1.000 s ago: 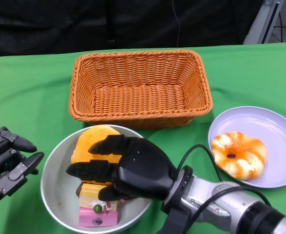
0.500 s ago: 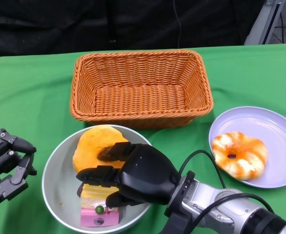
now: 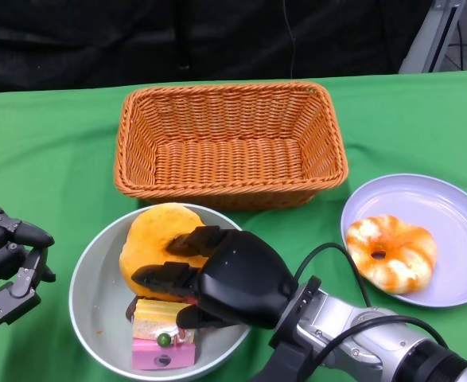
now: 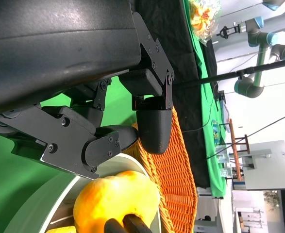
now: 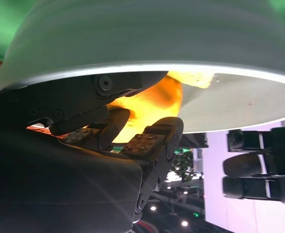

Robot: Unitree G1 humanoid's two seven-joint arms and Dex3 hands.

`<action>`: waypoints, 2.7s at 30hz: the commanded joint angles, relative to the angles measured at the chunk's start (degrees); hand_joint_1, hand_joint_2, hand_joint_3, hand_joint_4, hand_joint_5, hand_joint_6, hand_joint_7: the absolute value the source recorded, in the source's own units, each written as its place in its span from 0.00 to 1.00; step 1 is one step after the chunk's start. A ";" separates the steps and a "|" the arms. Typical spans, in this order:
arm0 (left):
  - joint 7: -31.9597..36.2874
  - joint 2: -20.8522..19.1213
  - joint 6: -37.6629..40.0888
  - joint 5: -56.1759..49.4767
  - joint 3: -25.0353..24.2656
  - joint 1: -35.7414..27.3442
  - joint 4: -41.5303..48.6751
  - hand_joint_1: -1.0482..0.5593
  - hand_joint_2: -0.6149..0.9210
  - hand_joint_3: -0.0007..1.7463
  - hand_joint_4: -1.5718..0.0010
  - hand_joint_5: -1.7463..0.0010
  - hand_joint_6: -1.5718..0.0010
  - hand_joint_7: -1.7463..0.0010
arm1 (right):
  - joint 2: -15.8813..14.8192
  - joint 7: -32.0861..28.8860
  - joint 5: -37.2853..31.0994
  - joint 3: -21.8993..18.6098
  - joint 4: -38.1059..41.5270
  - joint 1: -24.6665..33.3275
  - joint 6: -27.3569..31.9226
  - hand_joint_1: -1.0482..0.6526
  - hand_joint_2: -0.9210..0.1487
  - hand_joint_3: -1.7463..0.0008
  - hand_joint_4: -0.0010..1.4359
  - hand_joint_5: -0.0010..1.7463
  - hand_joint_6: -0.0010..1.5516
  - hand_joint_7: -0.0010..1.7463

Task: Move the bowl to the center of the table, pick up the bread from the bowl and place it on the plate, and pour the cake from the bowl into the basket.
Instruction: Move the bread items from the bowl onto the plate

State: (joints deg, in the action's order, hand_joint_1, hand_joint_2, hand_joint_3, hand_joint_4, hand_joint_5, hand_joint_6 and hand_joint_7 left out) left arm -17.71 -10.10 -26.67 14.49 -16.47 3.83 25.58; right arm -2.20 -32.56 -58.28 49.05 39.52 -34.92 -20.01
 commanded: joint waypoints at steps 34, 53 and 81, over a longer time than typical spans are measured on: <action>-0.66 -0.78 0.34 0.72 -0.17 -0.80 -0.74 0.62 0.82 0.51 0.55 0.10 0.52 0.30 | 0.69 9.00 -2.50 2.24 0.39 0.35 7.69 0.20 0.00 0.99 0.44 0.02 0.31 0.01; -1.07 -1.02 0.42 0.37 0.04 -0.88 -0.52 0.61 0.84 0.50 0.57 0.09 0.54 0.28 | 1.04 12.10 -2.07 2.60 -0.51 0.37 9.57 0.41 0.02 0.99 0.58 0.19 0.50 0.03; -1.09 -0.62 0.23 -0.06 0.05 -1.08 -0.50 0.62 0.83 0.51 0.57 0.09 0.54 0.28 | 4.57 29.83 5.46 0.02 0.11 -1.27 12.80 0.36 0.00 0.98 0.39 0.61 0.48 0.00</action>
State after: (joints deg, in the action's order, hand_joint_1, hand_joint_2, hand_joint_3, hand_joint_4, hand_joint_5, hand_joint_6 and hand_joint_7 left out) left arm -18.70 -10.07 -26.29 14.03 -16.10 3.36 25.17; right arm 3.41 -7.10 -52.79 47.96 37.78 -37.81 -8.01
